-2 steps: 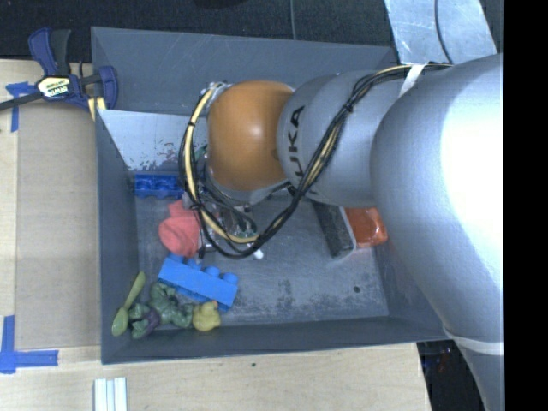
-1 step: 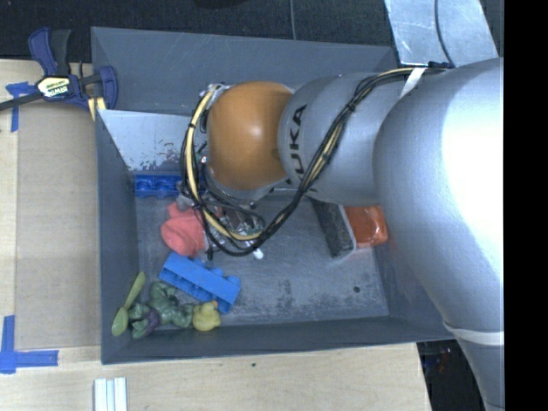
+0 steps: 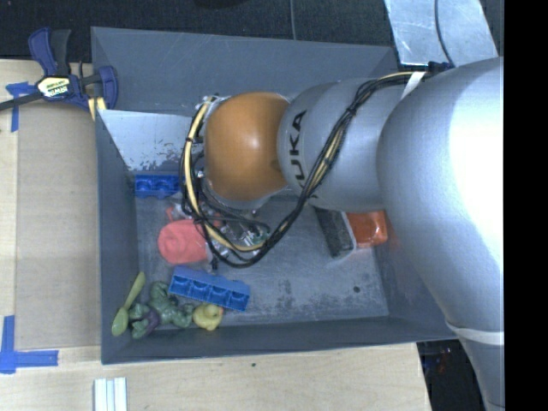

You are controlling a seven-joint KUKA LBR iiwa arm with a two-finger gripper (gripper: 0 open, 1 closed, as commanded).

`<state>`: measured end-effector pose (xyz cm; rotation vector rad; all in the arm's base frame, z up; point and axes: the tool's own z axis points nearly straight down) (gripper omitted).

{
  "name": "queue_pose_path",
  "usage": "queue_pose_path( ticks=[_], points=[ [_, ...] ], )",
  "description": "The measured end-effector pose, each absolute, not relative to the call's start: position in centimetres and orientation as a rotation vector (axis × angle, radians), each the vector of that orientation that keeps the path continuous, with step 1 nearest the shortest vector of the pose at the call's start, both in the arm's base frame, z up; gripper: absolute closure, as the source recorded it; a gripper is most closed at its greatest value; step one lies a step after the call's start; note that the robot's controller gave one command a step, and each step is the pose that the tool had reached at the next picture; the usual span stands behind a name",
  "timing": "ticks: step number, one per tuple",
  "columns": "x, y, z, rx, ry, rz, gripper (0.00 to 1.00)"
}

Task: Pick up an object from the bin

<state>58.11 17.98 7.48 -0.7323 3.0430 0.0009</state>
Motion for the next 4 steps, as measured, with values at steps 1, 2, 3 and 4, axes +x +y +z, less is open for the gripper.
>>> queue_pose_path(
  ticks=[1, 2, 3, 4],
  points=[
    [58.3, 17.7, 8.3, -0.384, 3.101, 0.005, 0.00],
    [57.6, 19.2, 7.2, -0.570, 3.075, 0.003, 0.00],
    [57.7, 18.5, 7.2, -0.382, 3.099, 0.005, 1.00],
    [57.7, 18.5, 7.2, -0.381, 3.099, 0.006, 1.00]
  ],
)
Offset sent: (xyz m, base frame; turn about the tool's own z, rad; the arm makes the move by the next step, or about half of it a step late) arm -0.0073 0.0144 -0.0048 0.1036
